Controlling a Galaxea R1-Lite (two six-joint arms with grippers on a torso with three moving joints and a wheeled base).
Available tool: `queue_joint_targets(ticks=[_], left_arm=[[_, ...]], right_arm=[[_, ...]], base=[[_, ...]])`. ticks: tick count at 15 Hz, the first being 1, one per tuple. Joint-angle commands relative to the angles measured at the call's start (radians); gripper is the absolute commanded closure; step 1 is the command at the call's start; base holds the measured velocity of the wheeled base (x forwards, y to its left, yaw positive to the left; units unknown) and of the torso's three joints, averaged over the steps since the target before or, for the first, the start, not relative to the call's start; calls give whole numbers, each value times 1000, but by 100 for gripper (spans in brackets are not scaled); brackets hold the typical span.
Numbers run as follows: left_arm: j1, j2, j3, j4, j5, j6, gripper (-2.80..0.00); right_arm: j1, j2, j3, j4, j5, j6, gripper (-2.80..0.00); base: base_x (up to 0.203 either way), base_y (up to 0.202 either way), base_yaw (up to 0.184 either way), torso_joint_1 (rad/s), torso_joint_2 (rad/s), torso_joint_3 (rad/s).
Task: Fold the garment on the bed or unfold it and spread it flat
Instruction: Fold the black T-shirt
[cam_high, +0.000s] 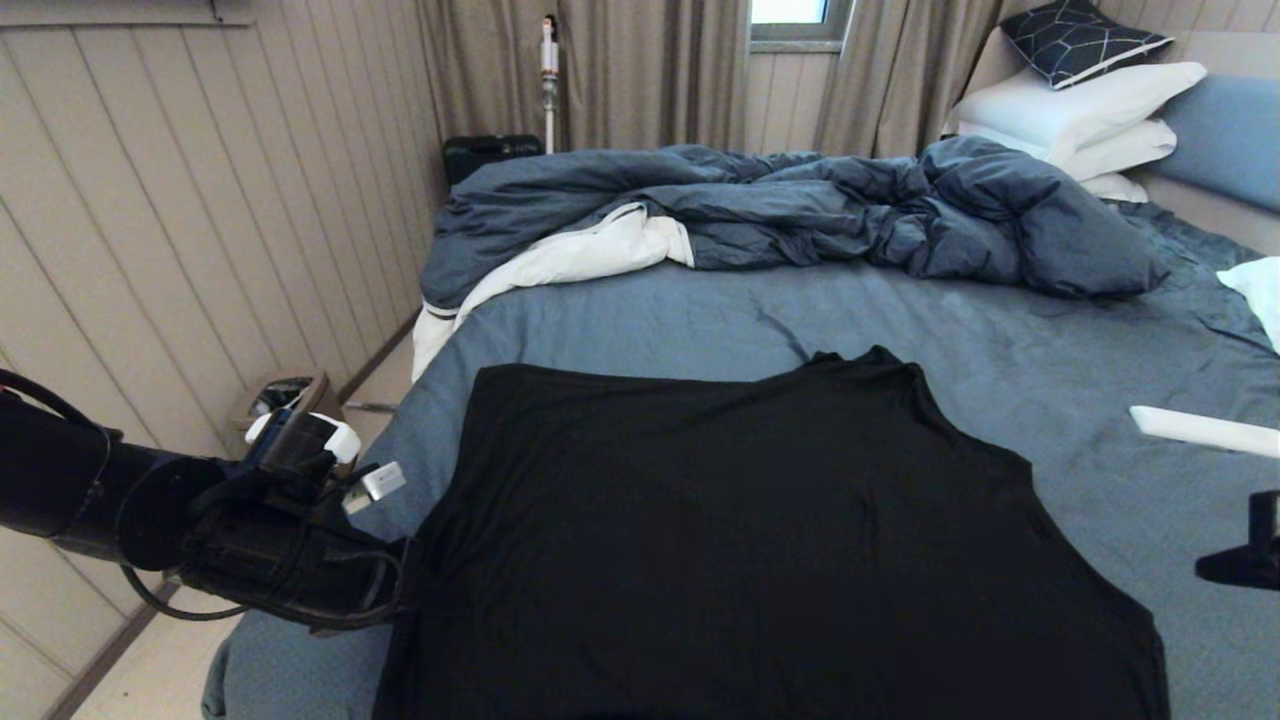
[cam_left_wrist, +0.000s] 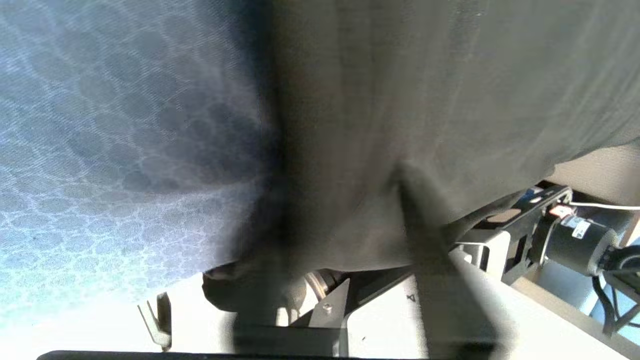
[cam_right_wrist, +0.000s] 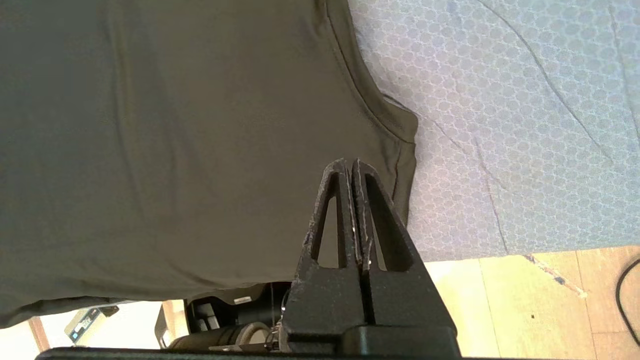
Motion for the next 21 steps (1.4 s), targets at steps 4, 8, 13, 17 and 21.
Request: queue_joint_targets(ticks=[4,8,13,17,21], left_arm=[[1,-21,10,-6,-2,-2,0],[3,-24,18,-6,-2,-3,0],[3,-17,18,-25,-1,-15,0],[3,-12,16,-30,-1,-22,0],[3,-15,19,-35,-1,-28,0]], right_arm=[[-25,105,-3,3,0,-27,0],[-59,173,19,-46,2,-90,-280],[-54,217,81,-77,3,-129,-280],[-42,256,124,-153,7,-129,-280],[-27,241,180,-155,10,-128,-280]], base=[[0,0,0,0,0,0],[0,0,0,0,0,0],[0,0,0,0,0,0],[0,0,0,0,0,0],[0,0,0,0,0,0]])
